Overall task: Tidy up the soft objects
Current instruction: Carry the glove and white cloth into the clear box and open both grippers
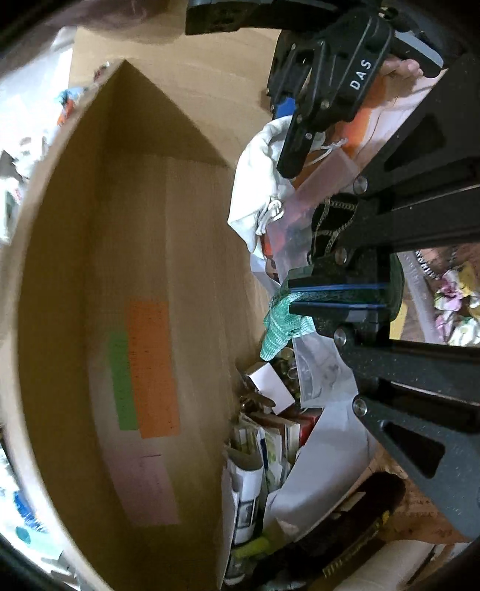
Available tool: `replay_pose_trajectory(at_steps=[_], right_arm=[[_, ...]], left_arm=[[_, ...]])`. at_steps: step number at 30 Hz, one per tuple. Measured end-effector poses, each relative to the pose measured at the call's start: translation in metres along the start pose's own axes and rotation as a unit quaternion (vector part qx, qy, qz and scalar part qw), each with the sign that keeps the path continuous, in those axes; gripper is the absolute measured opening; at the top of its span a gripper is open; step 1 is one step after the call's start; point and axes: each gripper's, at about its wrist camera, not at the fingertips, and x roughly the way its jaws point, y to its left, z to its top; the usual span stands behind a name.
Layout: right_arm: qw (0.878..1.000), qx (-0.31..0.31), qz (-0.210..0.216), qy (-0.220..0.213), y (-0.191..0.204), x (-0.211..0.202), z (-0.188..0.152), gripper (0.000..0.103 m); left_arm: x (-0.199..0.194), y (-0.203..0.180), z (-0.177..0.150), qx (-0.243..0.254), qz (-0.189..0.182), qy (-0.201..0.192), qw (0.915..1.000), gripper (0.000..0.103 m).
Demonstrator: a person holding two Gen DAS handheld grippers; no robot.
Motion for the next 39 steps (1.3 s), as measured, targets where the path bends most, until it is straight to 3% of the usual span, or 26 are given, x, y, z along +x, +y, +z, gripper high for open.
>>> replay_pose_trajectory(at_steps=[9, 18, 23, 27, 39], right_arm=[[0.998, 0.011, -0.008, 0.069, -0.012, 0.05, -0.01, 0.025], [0.992, -0.002, -0.011, 0.125, -0.012, 0.07, -0.022, 0.027], [0.991, -0.012, -0.006, 0.135, -0.008, 0.067, -0.025, 0.037], [0.992, -0.02, -0.009, 0.125, -0.003, 0.058, -0.025, 0.054], [0.998, -0.038, 0.006, 0.058, 0.02, 0.0, -0.013, 0.066]], left_arm=[[0.061, 0.006, -0.01, -0.006, 0.006, 0.061, 0.9981, 0.004], [0.085, 0.003, -0.023, -0.002, 0.0, 0.107, 0.9942, 0.004], [0.081, 0.002, -0.029, 0.007, -0.003, 0.119, 0.9928, 0.015], [0.076, 0.003, -0.031, 0.007, -0.006, 0.12, 0.9928, 0.035], [0.006, 0.013, -0.023, 0.009, -0.001, 0.055, 0.9984, 0.061]])
